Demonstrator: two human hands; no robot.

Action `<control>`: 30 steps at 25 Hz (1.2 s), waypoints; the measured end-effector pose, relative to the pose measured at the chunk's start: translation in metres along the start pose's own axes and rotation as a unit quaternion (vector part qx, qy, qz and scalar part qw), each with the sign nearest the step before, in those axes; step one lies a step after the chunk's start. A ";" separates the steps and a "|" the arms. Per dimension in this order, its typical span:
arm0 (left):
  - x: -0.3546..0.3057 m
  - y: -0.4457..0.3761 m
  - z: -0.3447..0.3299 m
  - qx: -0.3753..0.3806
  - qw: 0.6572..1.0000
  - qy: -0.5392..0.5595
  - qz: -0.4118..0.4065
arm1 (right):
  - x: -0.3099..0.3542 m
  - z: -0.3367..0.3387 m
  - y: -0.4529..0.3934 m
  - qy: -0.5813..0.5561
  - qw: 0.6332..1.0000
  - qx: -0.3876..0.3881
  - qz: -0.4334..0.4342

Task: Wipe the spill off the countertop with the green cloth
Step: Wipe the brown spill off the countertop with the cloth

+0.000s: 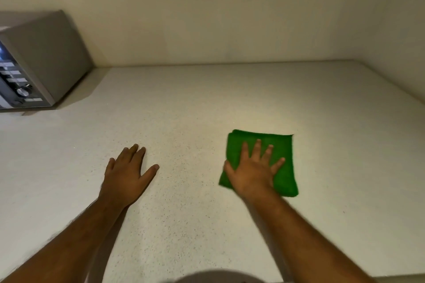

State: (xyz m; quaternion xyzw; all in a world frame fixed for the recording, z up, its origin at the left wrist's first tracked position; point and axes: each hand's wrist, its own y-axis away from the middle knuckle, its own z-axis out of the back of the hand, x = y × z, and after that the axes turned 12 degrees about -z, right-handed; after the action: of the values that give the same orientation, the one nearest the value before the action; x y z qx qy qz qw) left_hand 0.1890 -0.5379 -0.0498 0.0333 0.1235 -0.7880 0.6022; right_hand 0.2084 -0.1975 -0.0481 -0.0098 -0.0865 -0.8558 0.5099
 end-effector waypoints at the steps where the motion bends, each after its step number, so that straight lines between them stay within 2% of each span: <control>1: 0.000 0.000 0.000 0.000 1.000 -0.001 0.000 | 0.016 -0.007 0.020 0.002 0.999 0.002 0.035; 6: 0.001 0.001 -0.002 -0.002 1.000 0.007 0.008 | 0.086 -0.015 0.069 0.017 0.973 0.019 0.228; 8: 0.001 0.003 -0.001 -0.004 1.000 0.008 0.006 | 0.101 -0.009 0.071 0.024 0.960 0.030 0.279; 11: 0.002 0.004 -0.001 -0.004 1.000 0.014 0.004 | 0.087 -0.012 0.071 0.005 0.948 0.035 0.316; 14: 0.003 0.001 -0.001 -0.005 1.000 0.015 0.006 | 0.042 -0.022 0.070 -0.034 0.939 0.019 0.341; 16: 0.003 0.000 0.000 -0.007 1.000 0.020 0.008 | 0.010 -0.022 0.061 -0.037 0.949 0.010 0.312; 19: 0.003 0.007 -0.002 0.000 1.000 0.011 -0.001 | -0.033 -0.011 0.027 -0.027 0.979 0.008 0.204; 24: -0.015 -0.009 0.008 0.044 0.996 0.057 0.051 | -0.083 0.013 -0.053 -0.014 0.999 -0.014 0.048; 27: -0.067 -0.025 -0.005 0.064 0.993 0.093 -0.019 | -0.075 0.022 -0.081 -0.012 1.000 0.010 -0.004; 30: -0.121 -0.037 -0.025 0.049 0.995 0.088 -0.012 | -0.035 0.033 -0.087 -0.035 0.997 0.056 0.026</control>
State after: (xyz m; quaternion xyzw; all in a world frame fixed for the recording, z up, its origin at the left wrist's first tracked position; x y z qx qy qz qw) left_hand 0.1841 -0.4088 -0.0435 0.1299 0.1375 -0.7946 0.5769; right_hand 0.1470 -0.1215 -0.0309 -0.0131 -0.1519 -0.8352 0.5283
